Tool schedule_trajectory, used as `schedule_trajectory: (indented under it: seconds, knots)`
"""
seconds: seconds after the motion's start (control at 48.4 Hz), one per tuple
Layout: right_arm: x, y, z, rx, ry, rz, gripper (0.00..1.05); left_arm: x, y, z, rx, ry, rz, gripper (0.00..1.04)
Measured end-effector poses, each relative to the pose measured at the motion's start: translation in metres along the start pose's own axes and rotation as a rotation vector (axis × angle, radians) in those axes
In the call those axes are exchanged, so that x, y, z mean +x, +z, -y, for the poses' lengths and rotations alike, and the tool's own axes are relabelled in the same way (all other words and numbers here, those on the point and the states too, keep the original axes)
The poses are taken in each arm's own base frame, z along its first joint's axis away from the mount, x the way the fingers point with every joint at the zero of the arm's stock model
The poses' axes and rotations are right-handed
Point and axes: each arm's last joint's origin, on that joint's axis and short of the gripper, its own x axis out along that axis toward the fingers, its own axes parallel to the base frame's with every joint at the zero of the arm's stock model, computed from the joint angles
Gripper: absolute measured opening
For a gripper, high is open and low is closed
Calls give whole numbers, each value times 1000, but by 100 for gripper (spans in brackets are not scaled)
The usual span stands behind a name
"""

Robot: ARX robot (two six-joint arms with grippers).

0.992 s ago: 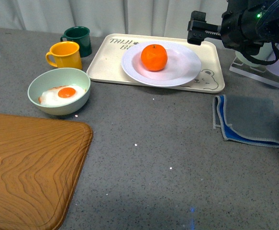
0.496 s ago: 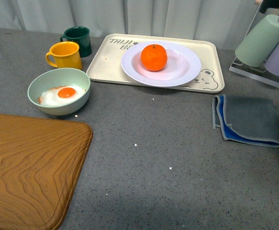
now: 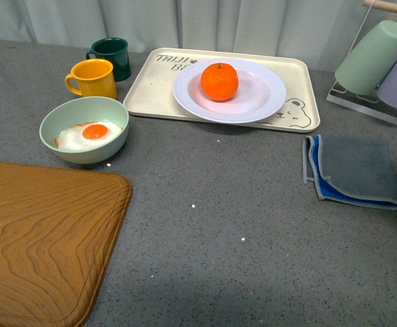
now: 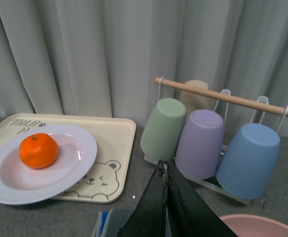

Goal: Place orange and plate with both arms

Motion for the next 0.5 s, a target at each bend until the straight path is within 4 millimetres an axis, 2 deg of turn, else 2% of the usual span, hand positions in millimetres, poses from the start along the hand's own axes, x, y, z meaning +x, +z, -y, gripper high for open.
schedule_trajectory:
  seconds: [0.186,0.351,0.496]
  knots:
    - [-26,10,10,1,13,7,1,0,0,0,0,0,0,98]
    - [-52,8,13,1,0,-1,1,0,0,0,0,0,0,98]
    - [-64,9,14,1,0,1,1,0,0,0,0,0,0,98]
